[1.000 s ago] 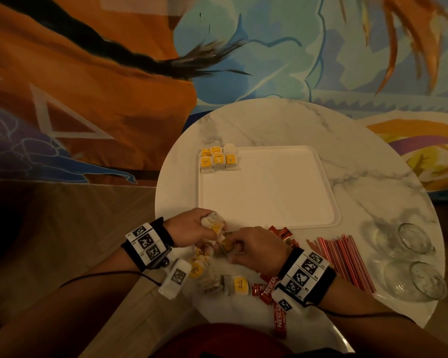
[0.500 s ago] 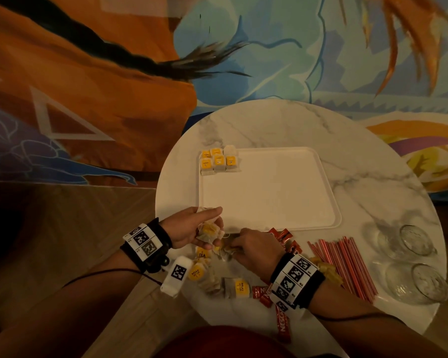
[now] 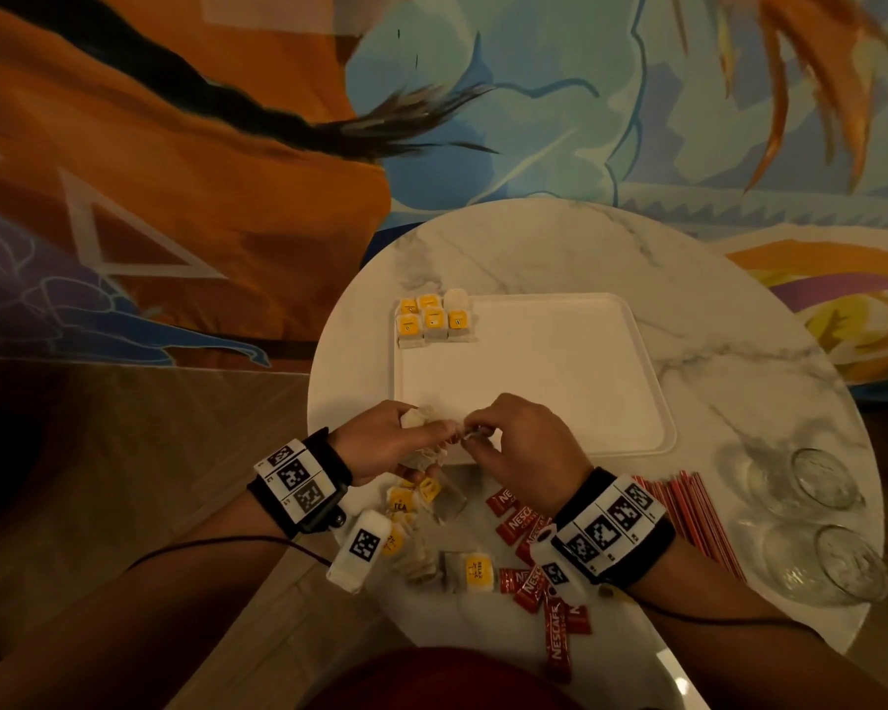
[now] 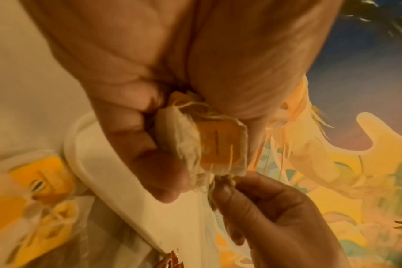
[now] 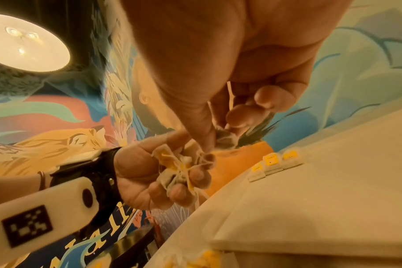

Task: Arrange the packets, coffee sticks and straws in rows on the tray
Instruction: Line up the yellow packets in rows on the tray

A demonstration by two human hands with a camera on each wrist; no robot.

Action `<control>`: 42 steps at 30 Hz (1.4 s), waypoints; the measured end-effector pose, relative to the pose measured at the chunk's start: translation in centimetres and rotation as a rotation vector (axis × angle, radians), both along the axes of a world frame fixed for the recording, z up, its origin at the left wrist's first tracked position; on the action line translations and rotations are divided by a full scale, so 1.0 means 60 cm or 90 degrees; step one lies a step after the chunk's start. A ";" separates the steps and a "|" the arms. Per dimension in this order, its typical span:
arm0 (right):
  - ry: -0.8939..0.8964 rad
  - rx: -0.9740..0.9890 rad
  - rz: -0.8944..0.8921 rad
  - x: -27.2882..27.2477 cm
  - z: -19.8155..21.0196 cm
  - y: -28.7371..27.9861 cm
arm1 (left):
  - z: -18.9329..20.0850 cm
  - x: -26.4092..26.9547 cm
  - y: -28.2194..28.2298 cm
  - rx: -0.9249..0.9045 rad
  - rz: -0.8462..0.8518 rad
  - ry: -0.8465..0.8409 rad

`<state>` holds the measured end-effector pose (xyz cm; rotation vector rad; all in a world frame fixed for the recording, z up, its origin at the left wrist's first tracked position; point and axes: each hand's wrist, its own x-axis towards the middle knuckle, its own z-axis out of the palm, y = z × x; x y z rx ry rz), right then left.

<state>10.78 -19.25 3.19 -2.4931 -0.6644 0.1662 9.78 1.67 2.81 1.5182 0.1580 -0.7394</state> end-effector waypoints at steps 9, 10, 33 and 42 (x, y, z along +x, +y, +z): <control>-0.026 0.025 0.016 0.012 0.000 0.019 | 0.010 0.021 -0.002 0.023 0.039 -0.088; -0.029 0.031 0.020 0.012 0.000 0.019 | 0.012 0.021 -0.002 0.020 0.039 -0.096; 0.280 0.336 -0.100 0.114 -0.024 0.059 | -0.011 0.086 0.044 0.136 0.058 -0.158; 0.256 0.239 -0.152 0.212 -0.054 0.100 | -0.026 0.114 0.067 -0.006 0.266 0.009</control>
